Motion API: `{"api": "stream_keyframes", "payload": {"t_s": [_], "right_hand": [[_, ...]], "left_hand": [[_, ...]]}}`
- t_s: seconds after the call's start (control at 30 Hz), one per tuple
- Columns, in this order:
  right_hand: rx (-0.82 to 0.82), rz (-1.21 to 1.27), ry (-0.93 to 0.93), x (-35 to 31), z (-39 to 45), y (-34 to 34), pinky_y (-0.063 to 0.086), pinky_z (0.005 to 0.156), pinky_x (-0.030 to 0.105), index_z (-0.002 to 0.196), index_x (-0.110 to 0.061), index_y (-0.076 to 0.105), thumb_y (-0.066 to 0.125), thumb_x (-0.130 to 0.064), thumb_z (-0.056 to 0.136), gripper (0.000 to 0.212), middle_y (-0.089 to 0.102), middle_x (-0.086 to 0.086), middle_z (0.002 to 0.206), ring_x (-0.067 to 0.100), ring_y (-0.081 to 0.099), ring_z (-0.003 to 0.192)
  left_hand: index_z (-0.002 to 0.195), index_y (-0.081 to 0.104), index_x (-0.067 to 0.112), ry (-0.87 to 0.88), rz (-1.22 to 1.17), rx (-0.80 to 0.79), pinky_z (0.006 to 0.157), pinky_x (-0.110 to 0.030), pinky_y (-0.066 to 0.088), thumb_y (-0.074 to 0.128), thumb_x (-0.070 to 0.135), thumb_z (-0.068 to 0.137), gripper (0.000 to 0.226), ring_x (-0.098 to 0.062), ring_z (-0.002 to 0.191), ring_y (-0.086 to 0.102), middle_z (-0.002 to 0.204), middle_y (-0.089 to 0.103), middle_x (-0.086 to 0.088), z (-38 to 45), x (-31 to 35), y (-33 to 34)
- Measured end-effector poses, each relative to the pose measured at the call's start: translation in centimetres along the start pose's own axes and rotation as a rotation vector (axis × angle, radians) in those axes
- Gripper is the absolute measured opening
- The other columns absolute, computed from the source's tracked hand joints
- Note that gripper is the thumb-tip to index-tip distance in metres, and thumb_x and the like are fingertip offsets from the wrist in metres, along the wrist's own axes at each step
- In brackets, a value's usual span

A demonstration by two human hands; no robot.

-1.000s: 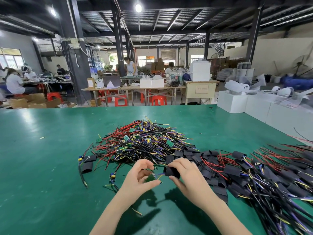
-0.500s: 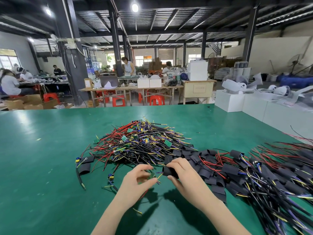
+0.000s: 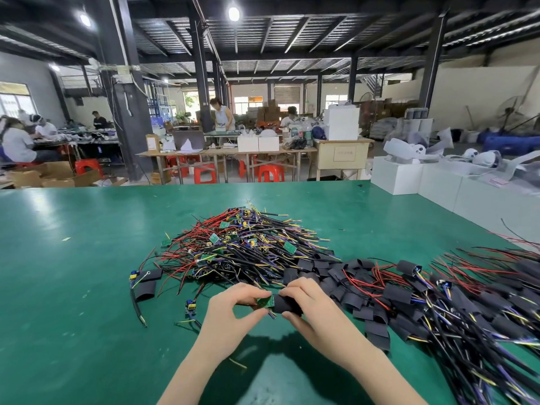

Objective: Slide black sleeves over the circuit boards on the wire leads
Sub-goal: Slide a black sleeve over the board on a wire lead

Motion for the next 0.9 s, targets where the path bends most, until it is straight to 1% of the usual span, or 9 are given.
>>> {"api": "stream_keyframes", "payload": {"t_s": [0.1,0.23,0.33,0.4,0.53,0.6,0.7,0.8,0.9], "right_hand": [[0.010,0.055,0.015,0.0,0.0,0.0,0.035,0.095,0.018,0.118,-0.012,0.055,0.059,-0.024,0.093,0.028,0.050,-0.002,0.114,0.012,0.045,0.108],[-0.015,0.099,0.025,0.3,-0.1,0.1,0.035,0.088,0.015,0.114,-0.013,0.057,0.057,-0.025,0.094,0.023,0.051,-0.001,0.107,0.009,0.045,0.099],[-0.032,0.136,0.043,0.4,0.0,0.2,0.040,0.087,0.022,0.110,-0.015,0.058,0.058,-0.025,0.094,0.019,0.052,-0.002,0.103,0.008,0.046,0.094],[-0.041,0.135,0.048,0.4,-0.1,0.3,0.041,0.089,0.023,0.111,-0.015,0.059,0.059,-0.026,0.093,0.021,0.052,-0.002,0.104,0.008,0.047,0.095],[-0.025,0.126,0.039,0.3,0.0,0.0,0.037,0.090,0.016,0.114,-0.015,0.060,0.060,-0.028,0.092,0.025,0.053,-0.003,0.106,0.005,0.046,0.097],[-0.018,0.119,0.036,0.2,0.1,-0.2,0.034,0.091,0.012,0.114,-0.016,0.061,0.064,-0.027,0.089,0.027,0.053,-0.005,0.108,0.003,0.046,0.100],[-0.024,0.108,0.027,0.2,0.1,0.0,0.029,0.091,0.005,0.114,-0.017,0.061,0.067,-0.026,0.087,0.029,0.053,-0.006,0.110,-0.001,0.043,0.102],[-0.038,0.092,0.020,0.3,0.0,0.3,0.026,0.091,0.003,0.115,-0.018,0.062,0.067,-0.027,0.086,0.031,0.053,-0.006,0.111,0.001,0.044,0.104],[-0.013,0.098,0.036,0.7,0.1,0.0,0.030,0.092,0.007,0.114,-0.019,0.062,0.068,-0.028,0.085,0.031,0.053,-0.009,0.111,-0.001,0.043,0.103]], "left_hand": [[0.096,0.079,0.023,0.039,0.011,0.004,0.079,-0.013,0.048,0.080,-0.001,0.073,0.034,-0.007,0.088,0.066,0.093,0.071,0.010,0.0,0.6,-0.1],[0.098,0.079,0.023,0.090,0.108,-0.022,0.084,-0.009,0.044,0.079,0.001,0.076,0.031,-0.002,0.091,0.065,0.095,0.070,0.010,0.0,0.9,0.1],[0.098,0.079,0.025,0.106,0.129,-0.044,0.084,-0.011,0.045,0.078,0.000,0.077,0.032,-0.002,0.091,0.065,0.095,0.070,0.011,-0.1,0.9,0.4],[0.097,0.079,0.028,0.072,0.110,-0.046,0.082,-0.012,0.047,0.078,0.002,0.076,0.033,-0.003,0.089,0.066,0.093,0.070,0.013,-0.1,0.5,0.4],[0.099,0.077,0.030,-0.062,0.004,-0.086,0.079,-0.019,0.052,0.082,0.009,0.075,0.032,-0.005,0.080,0.066,0.089,0.073,0.016,0.1,-0.9,0.3],[0.100,0.076,0.027,-0.141,-0.071,-0.122,0.080,-0.023,0.054,0.082,0.011,0.075,0.030,-0.008,0.081,0.068,0.092,0.075,0.010,0.1,-1.7,0.3],[0.096,0.077,0.028,-0.204,-0.127,-0.162,0.077,-0.029,0.055,0.082,0.016,0.076,0.024,-0.017,0.081,0.069,0.091,0.076,0.001,0.0,-2.2,0.7],[0.097,0.076,0.028,-0.184,-0.114,-0.175,0.079,-0.025,0.054,0.081,0.015,0.076,0.024,-0.014,0.081,0.069,0.093,0.076,0.004,-0.1,-2.1,0.9],[0.102,0.073,0.024,-0.173,-0.155,-0.183,0.085,-0.022,0.054,0.078,0.008,0.079,0.029,-0.013,0.090,0.070,0.099,0.075,0.004,0.0,-2.0,1.0]]}}
Point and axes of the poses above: each hand's wrist, its own z-axis towards the middle knuckle, its own y-axis out of the palm, x = y × z, the point moved 7 cm from there along z, towards the middle knuckle
